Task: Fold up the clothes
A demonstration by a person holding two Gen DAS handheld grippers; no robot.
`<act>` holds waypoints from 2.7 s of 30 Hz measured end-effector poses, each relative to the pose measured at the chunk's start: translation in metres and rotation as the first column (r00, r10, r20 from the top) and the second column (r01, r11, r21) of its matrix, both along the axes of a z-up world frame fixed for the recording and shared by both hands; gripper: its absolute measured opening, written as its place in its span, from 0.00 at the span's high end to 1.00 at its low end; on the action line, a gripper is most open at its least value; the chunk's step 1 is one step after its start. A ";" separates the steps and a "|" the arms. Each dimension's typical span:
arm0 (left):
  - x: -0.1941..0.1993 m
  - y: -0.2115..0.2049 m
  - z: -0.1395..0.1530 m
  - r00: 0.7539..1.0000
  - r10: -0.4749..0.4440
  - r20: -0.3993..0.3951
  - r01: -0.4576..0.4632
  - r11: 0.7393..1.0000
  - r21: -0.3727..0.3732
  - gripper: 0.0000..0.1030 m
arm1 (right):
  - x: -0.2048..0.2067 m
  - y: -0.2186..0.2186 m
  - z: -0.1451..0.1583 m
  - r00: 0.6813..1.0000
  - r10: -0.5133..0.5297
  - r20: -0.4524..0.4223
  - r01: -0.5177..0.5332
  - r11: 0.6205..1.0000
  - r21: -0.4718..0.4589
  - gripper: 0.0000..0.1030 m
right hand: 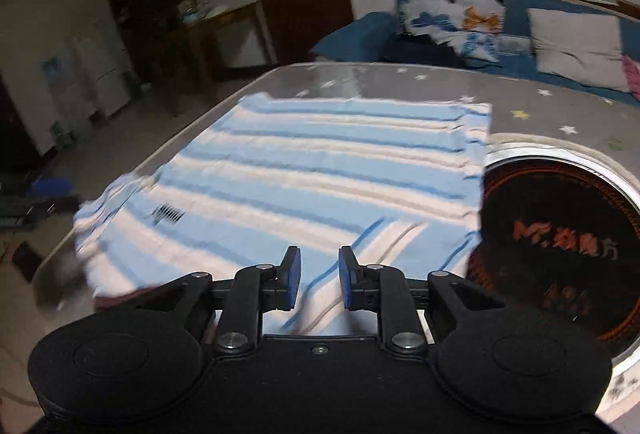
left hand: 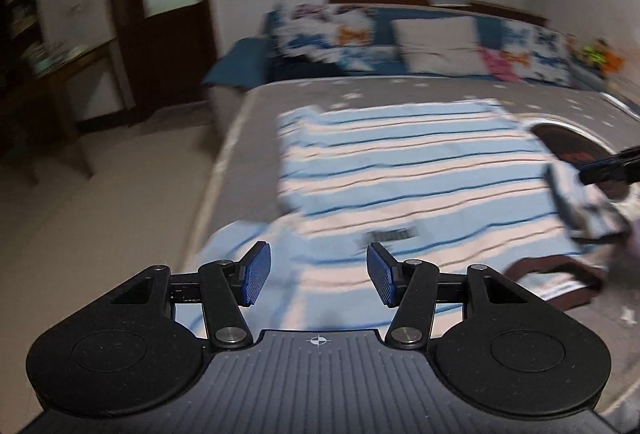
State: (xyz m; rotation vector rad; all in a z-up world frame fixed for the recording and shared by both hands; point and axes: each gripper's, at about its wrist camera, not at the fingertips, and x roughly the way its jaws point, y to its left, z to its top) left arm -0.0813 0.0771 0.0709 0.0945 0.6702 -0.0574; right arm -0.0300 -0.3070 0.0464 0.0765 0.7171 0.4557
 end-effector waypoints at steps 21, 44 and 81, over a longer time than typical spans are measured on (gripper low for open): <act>0.005 0.098 -0.039 0.936 0.314 -0.158 -0.340 0.924 -0.178 0.72 | 0.003 0.021 -0.022 0.999 0.005 -0.040 -0.010 0.991 -0.130 0.77; -0.015 -0.032 0.019 0.979 -0.132 0.156 0.172 0.944 -0.280 0.97 | -0.001 0.015 -0.021 0.999 -0.016 -0.034 0.012 0.993 -0.118 0.73; 0.036 -0.031 -0.016 0.942 -0.319 -0.108 0.314 0.948 -0.054 0.64 | -0.027 0.012 -0.003 0.993 0.116 -0.019 -0.117 0.972 -0.205 0.47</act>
